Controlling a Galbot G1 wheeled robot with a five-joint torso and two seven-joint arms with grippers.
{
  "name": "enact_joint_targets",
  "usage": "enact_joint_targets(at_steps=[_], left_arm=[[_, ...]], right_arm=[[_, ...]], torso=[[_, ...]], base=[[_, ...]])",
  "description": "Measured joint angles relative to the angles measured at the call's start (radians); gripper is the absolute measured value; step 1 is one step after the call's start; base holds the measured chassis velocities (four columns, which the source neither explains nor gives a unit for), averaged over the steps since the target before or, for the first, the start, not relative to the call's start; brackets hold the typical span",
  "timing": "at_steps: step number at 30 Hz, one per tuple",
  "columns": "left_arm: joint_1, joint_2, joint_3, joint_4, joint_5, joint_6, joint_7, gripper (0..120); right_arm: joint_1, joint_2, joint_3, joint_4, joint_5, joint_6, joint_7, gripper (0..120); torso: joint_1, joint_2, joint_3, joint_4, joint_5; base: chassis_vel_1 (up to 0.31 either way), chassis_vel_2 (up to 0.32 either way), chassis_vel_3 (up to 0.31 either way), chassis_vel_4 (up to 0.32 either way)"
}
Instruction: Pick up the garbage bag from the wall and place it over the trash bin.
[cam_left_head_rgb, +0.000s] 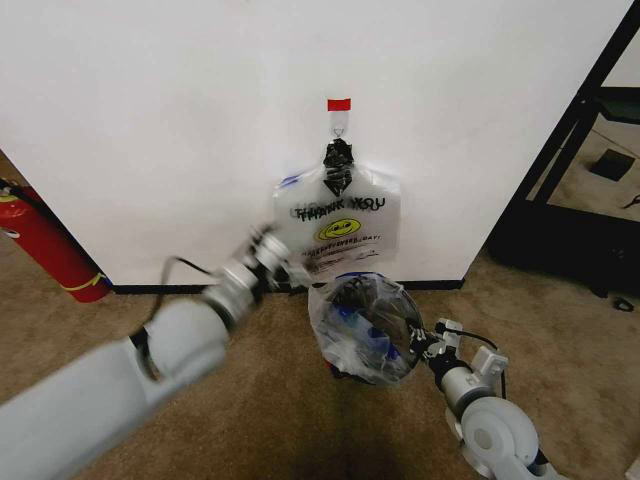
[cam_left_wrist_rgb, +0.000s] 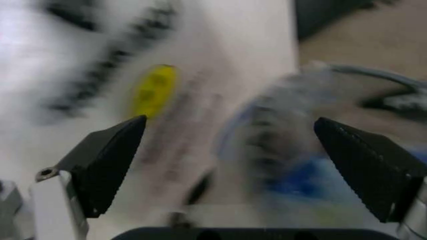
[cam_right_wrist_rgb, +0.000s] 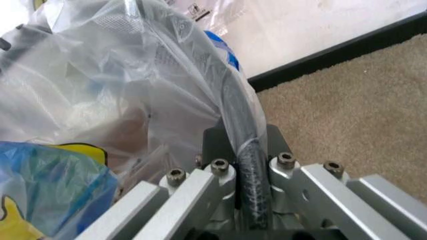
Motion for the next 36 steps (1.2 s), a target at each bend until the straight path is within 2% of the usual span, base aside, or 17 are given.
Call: enact_joint_targets(at_steps=[4,5,8,13,19,25,26,29,33,34,36], left_arm=[[-0.099,-0.049,0.122,0.041,-0.016,0.045,-0.011,95],[-0.153,-0.077,0.184,0.066,-0.036,0.072,-0.017,94],[-0.248,-0.119,0.275,0.103,-0.101,0.121,-0.061,90],[-0.311,-0.142,0.346,0.110,-0.219,0.201,-0.124,87],[-0.326,-0.166,0.370,0.142,-0.240,0.224,-0.142,81],[-0.343,-0.173,0.397,0.170,-0.246,0.224,-0.146,61],[-0.343,-0.173,0.397,0.170,-0.246,0.224,-0.146,61],[-0.346,-0.168,0.405,0.169,-0.246,0.222,-0.145,46],[-0.354,-0.158,0.417,0.163,-0.253,0.221,-0.142,32],[-0.354,-0.158,0.417,0.163,-0.253,0.221,-0.142,32],[-0.355,-0.154,0.421,0.161,-0.262,0.220,-0.143,23]], right_arm=[[-0.008,0.001,0.002,0.001,-0.014,0.000,0.001,0],[-0.013,0.003,0.004,0.002,-0.020,0.000,0.001,0],[-0.018,0.007,0.007,0.005,-0.027,0.000,0.002,0],[-0.019,0.008,0.009,0.005,-0.032,0.000,0.002,0],[-0.016,0.009,0.004,0.002,-0.032,0.000,0.002,0],[-0.014,0.008,-0.005,0.002,-0.033,-0.001,0.002,0],[-0.014,0.008,-0.005,0.002,-0.033,-0.001,0.002,0],[-0.011,0.007,-0.006,0.002,-0.031,-0.001,0.003,0],[-0.005,0.007,-0.009,0.002,-0.026,-0.003,0.008,0],[-0.005,0.007,-0.009,0.002,-0.026,-0.003,0.008,0],[-0.002,0.007,-0.010,0.002,-0.023,-0.003,0.011,0]], torso=[[0.000,0.000,0.000,-0.0003,0.0001],[0.000,0.000,0.000,-0.0005,0.0001],[0.000,0.000,0.000,-0.0002,0.0002],[0.000,0.000,0.000,0.0001,0.0003],[0.000,0.000,0.000,0.0002,0.0001],[0.000,0.000,0.000,0.0001,0.0000],[0.000,0.000,0.000,0.0001,0.0000],[0.000,0.000,0.000,0.0000,0.0000],[0.000,0.000,0.000,0.0001,0.0000],[0.000,0.000,0.000,0.0001,0.0000],[0.000,0.000,0.000,0.0001,0.0000]], base=[[0.000,0.000,0.000,0.000],[0.000,0.000,0.000,0.000],[0.000,0.000,0.000,0.000],[0.000,0.000,0.000,0.000],[0.000,0.000,0.000,0.000],[0.000,0.000,0.000,0.000],[0.000,0.000,0.000,0.000],[0.000,0.000,0.000,0.000],[0.000,0.000,0.000,0.000],[0.000,0.000,0.000,0.000],[0.000,0.000,0.000,0.000]])
